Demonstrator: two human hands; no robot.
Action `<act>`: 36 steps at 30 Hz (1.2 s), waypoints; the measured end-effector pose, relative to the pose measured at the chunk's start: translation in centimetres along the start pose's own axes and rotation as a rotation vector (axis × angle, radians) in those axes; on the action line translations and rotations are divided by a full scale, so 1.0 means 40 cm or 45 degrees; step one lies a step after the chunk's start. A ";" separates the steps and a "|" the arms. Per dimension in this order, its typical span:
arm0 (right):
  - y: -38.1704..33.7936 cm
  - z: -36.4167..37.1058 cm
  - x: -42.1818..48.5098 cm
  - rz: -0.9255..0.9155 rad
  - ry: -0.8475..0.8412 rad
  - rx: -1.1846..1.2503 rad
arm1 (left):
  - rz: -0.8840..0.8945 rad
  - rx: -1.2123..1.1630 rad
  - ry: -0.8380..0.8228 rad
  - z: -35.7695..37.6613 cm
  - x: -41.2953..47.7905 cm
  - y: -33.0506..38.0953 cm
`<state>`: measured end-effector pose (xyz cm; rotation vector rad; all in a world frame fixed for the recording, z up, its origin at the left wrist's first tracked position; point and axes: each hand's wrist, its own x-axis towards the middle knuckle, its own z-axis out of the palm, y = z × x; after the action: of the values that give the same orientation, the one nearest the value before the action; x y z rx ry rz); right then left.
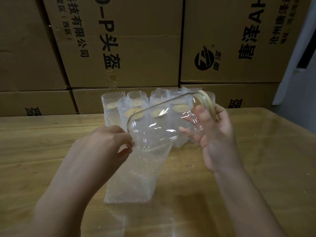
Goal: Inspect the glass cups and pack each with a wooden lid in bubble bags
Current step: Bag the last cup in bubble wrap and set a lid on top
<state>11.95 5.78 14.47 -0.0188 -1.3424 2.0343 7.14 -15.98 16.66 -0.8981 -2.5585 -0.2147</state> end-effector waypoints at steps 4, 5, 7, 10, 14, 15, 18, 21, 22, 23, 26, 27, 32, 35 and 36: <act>0.009 -0.009 0.007 0.052 0.035 -0.062 | 0.057 -0.153 0.030 -0.010 -0.003 -0.024; 0.009 -0.013 0.009 0.071 0.042 -0.095 | 0.076 -0.177 0.039 -0.012 -0.004 -0.027; 0.008 -0.019 0.010 0.094 0.043 -0.178 | 0.087 -0.214 0.059 -0.009 -0.006 -0.030; 0.003 -0.026 0.010 0.059 -0.026 -0.311 | 0.050 -0.291 0.120 0.009 -0.001 -0.034; -0.003 -0.023 -0.002 -0.016 -0.184 -0.509 | 0.052 -0.583 0.116 0.041 0.019 -0.023; -0.001 -0.019 -0.005 -0.028 -0.203 -0.543 | 0.055 -0.680 0.099 0.051 0.024 -0.018; 0.006 -0.006 -0.014 -0.059 -0.223 -0.586 | 0.025 -0.982 0.093 0.082 0.040 -0.009; 0.010 -0.004 -0.014 -0.083 -0.207 -0.567 | -0.032 -1.254 0.079 0.109 0.050 -0.007; 0.009 -0.006 -0.012 -0.085 -0.208 -0.557 | -0.044 -1.300 0.051 0.115 0.051 -0.001; 0.008 -0.009 -0.010 -0.082 -0.221 -0.551 | -0.050 -1.325 0.021 0.120 0.052 0.006; -0.001 -0.014 -0.010 -0.075 -0.339 -0.617 | -0.030 -1.413 -0.042 0.129 0.056 0.035; -0.004 -0.014 -0.013 -0.088 -0.391 -0.671 | -0.026 -1.470 -0.054 0.138 0.059 0.042; -0.018 -0.009 -0.029 -0.234 -0.576 -1.168 | -0.120 -1.643 0.072 0.198 0.072 0.094; 0.000 -0.010 -0.025 -0.432 -0.615 -1.508 | -0.246 -1.689 0.140 0.231 0.074 0.115; 0.007 -0.012 -0.022 -0.448 -0.612 -1.568 | -0.254 -1.719 0.130 0.242 0.078 0.116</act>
<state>12.63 5.61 13.70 0.1509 -2.4835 0.6949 4.60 -7.93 9.32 -0.9198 -2.1548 -2.1022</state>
